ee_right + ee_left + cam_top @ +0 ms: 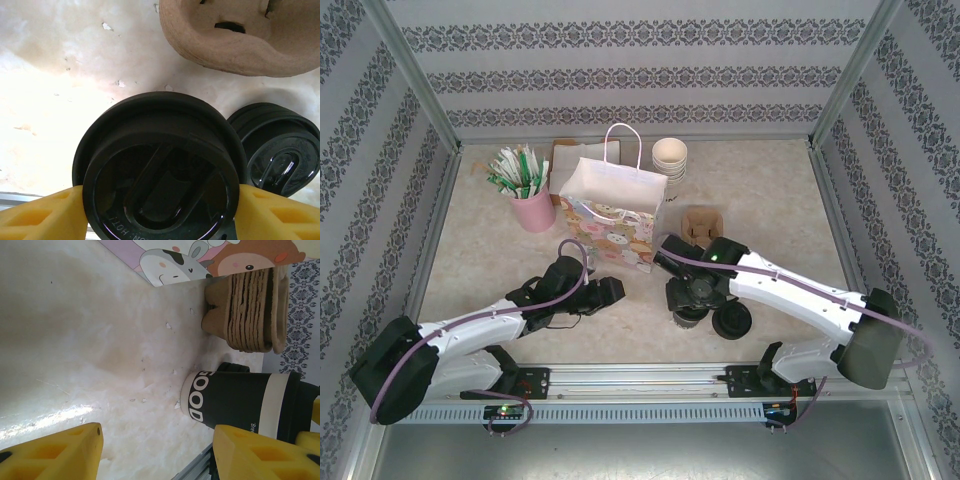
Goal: Pack the takeout coffee
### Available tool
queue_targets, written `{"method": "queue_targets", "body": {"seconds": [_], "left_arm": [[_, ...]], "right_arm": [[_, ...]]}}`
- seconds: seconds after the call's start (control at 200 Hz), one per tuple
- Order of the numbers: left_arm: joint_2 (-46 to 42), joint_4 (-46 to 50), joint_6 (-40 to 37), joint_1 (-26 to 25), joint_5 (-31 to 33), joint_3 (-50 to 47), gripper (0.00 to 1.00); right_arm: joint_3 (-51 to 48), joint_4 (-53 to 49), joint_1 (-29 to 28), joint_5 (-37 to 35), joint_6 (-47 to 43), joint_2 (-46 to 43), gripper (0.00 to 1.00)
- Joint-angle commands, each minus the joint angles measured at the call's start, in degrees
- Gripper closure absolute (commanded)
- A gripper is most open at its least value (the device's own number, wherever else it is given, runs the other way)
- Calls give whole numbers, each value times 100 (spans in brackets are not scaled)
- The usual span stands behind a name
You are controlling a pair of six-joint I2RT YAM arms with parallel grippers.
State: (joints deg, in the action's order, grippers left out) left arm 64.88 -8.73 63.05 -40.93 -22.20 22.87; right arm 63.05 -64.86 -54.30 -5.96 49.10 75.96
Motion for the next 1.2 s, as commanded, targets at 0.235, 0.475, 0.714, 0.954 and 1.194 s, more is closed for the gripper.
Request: {"method": "queue_targets", "body": {"seconds": [0.235,0.475,0.714,0.954,1.194], "left_arm": [[69,-208,-109,-113,80,159,39],[84,-148,-155,-109,99,200,39],[62,-116,-173,-117,93,209,39],[47,-137,-189,-110,119,174,39],[21,55,-240,-117,139,261,39]], "right_arm": [[-618,-351,-385,-54,345,457,31],[-713,-453,-537,-106,470,683,32],[-1113,435,-463,552,892,324,33],[-1160,90,-462,228,1185,191,34],[-643,-185,-476,-144,1121,117,33]]}}
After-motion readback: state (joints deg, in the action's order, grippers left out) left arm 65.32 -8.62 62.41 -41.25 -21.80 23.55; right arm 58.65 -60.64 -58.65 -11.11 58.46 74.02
